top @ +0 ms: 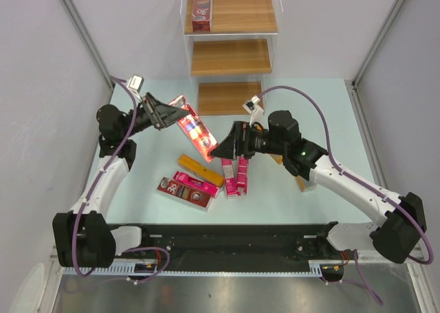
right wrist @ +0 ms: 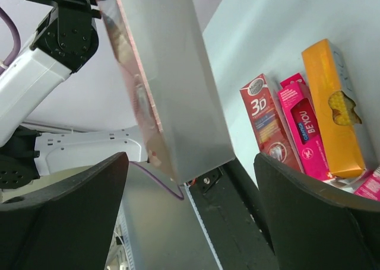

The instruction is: Place and organize the toothpastes onto the shelf

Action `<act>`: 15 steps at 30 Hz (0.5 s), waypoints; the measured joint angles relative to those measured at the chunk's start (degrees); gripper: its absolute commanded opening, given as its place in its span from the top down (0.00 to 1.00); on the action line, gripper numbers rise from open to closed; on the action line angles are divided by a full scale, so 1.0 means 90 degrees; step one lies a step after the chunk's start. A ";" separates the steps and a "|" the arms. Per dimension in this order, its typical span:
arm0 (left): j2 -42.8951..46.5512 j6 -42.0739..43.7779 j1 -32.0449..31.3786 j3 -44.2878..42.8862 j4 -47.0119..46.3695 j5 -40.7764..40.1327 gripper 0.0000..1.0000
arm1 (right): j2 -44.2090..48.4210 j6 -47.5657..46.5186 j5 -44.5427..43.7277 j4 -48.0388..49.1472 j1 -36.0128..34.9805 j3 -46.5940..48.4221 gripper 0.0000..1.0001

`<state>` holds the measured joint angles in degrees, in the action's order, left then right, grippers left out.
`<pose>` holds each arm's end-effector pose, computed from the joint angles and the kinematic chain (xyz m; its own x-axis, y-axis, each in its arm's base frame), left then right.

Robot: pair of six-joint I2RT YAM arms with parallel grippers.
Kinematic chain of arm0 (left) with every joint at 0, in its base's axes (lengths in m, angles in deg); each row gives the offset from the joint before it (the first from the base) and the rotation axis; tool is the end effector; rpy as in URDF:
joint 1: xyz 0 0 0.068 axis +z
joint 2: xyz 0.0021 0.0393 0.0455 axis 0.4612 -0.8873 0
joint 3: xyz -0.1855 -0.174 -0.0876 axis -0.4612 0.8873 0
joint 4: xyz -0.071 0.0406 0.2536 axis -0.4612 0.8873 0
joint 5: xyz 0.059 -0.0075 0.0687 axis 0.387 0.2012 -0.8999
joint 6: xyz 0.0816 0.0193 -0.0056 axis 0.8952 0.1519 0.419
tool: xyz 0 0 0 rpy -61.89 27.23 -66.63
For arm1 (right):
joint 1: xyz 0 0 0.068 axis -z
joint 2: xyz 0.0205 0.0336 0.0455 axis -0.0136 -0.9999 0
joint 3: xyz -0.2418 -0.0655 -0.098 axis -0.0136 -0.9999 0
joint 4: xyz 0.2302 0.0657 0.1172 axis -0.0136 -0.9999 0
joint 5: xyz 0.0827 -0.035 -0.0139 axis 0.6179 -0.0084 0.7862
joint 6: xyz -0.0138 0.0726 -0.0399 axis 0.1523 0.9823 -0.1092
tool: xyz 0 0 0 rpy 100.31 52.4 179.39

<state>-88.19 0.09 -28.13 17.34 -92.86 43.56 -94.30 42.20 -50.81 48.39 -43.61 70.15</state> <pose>0.2883 -0.0670 0.3555 -0.6931 -0.4575 -0.5571 0.5368 0.1883 -0.8224 0.2191 0.2517 0.3409 -0.7562 0.0911 -0.6480 -0.5853 0.3489 0.7320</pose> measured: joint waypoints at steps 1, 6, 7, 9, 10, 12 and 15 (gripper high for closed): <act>0.0022 -0.0104 0.0000 0.0000 -0.0121 0.0036 0.58 | -0.0036 0.0046 -0.0010 0.0095 -0.0039 -0.0041 0.09; 0.0070 -0.0554 0.0000 0.0000 -0.0607 0.0117 0.59 | -0.0075 0.0168 -0.0063 0.0471 -0.0272 -0.0165 0.12; 0.0070 -0.0661 0.0000 0.0000 -0.0731 0.0126 0.59 | -0.0075 0.0209 -0.0075 0.0595 -0.0311 -0.0204 0.14; 0.0073 -0.0869 0.0000 0.0000 -0.0984 0.0146 0.59 | -0.0078 0.0284 -0.0112 0.0930 -0.0342 -0.0330 0.16; 0.0073 -0.0937 0.0000 0.0000 -0.1093 0.0163 0.59 | -0.0078 0.0318 -0.0121 0.1022 -0.0345 -0.0374 0.23; 0.0073 -0.1010 0.0002 0.0000 -0.1236 0.0170 0.59 | -0.0085 0.0415 -0.0117 0.1316 -0.0367 -0.0481 0.30; 0.0073 -0.1088 0.0010 0.0002 -0.1377 0.0175 0.59 | -0.0112 0.0520 -0.0126 0.1617 -0.0427 -0.0512 0.31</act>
<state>-87.53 -9.70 -28.04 17.36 -105.25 45.13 -95.30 46.88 -51.95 62.95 -47.46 65.54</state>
